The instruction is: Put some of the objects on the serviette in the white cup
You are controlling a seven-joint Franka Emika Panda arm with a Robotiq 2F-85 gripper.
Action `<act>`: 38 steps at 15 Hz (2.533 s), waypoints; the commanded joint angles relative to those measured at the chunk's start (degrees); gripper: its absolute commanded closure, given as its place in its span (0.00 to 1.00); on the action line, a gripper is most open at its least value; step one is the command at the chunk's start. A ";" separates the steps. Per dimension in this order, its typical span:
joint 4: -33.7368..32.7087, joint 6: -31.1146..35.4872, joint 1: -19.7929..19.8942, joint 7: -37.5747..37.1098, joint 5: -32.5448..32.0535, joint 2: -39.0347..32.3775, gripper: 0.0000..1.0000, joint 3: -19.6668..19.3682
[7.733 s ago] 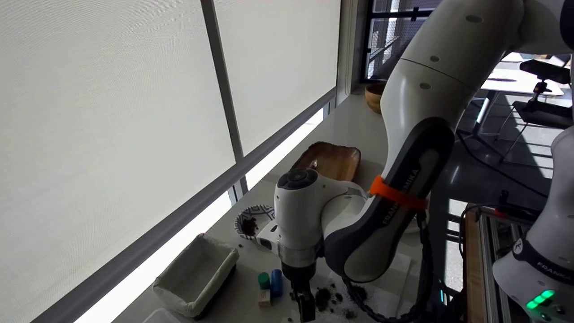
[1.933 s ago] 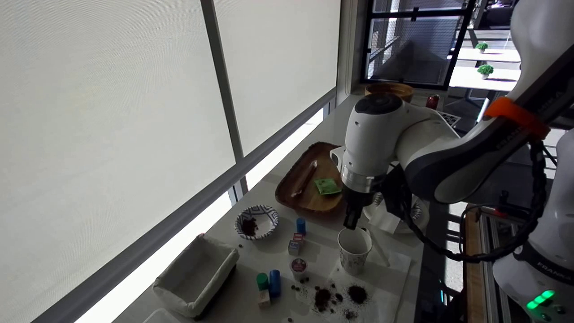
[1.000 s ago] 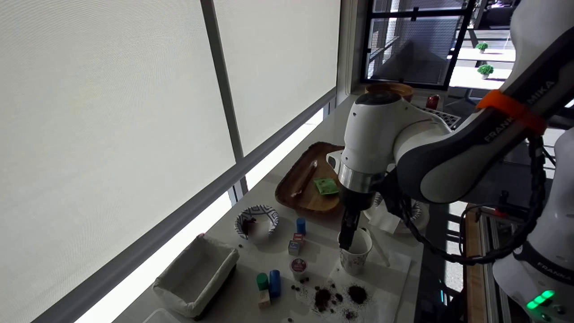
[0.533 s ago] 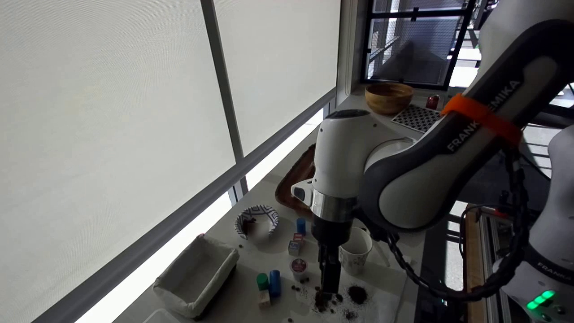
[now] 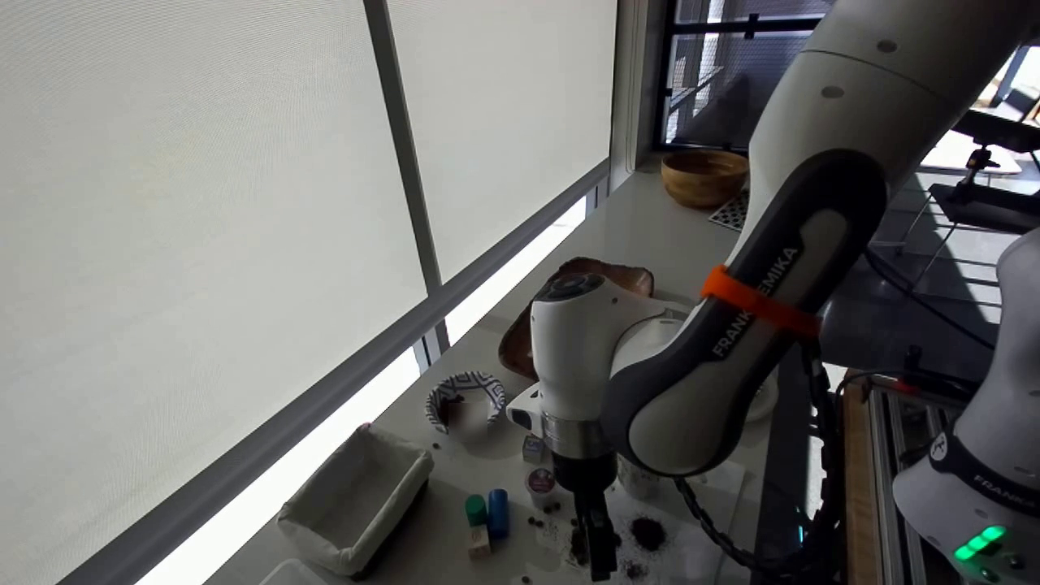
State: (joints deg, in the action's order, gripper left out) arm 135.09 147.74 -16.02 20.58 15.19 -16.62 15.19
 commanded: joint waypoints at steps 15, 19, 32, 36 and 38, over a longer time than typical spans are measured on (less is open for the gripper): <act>-1.70 2.68 -3.21 -16.12 -22.80 -5.61 0.00 -1.39; -1.60 3.80 -1.73 -14.74 -21.15 -5.45 0.00 -0.17; -2.47 5.31 -7.93 -25.52 -31.43 -7.72 0.00 -5.88; -2.68 7.07 -9.35 -29.37 -33.47 -8.68 0.01 -7.53; -3.12 8.81 -10.14 -31.21 -34.49 -9.43 0.04 -8.60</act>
State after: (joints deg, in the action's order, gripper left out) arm 132.98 153.81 -24.33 -6.75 -16.68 -24.16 8.61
